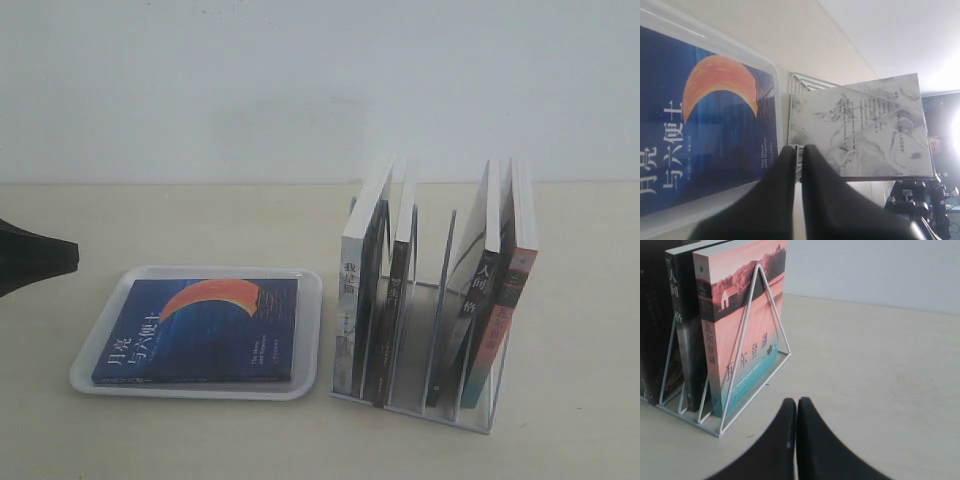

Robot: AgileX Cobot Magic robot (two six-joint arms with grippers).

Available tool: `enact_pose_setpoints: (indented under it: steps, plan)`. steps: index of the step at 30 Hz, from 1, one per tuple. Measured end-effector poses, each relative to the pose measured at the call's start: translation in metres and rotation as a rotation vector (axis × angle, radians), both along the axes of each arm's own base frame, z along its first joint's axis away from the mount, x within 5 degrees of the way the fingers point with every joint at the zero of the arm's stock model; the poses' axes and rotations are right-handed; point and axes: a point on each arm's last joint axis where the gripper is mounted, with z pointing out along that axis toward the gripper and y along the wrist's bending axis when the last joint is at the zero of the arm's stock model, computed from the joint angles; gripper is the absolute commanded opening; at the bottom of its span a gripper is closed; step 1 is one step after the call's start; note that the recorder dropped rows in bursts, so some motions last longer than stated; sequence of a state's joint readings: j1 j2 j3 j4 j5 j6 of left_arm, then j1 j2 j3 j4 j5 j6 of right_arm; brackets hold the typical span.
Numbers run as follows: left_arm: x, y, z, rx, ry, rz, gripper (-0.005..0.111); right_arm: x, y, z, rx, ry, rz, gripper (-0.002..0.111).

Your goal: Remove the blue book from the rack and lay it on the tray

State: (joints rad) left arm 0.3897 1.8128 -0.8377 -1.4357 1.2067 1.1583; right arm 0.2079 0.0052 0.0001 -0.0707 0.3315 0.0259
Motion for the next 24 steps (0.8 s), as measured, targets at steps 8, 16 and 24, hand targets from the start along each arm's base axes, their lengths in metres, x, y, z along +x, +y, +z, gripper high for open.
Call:
enact_pose_setpoints:
  steps: [8,16,24]
  plan:
    - [-0.002,-0.001,0.000,0.003,-0.040,0.003,0.004,0.000,0.000,0.000,0.000,0.000,0.000,0.000]
    - [-0.037,-0.016,0.026,-0.012,-0.175,0.080,0.004,0.000,0.000,0.000,0.000,0.000,0.000,0.000]
    - [-0.091,-0.038,0.090,0.096,-0.477,0.069,0.004,0.000,0.000,0.000,0.000,0.000,0.000,0.000]
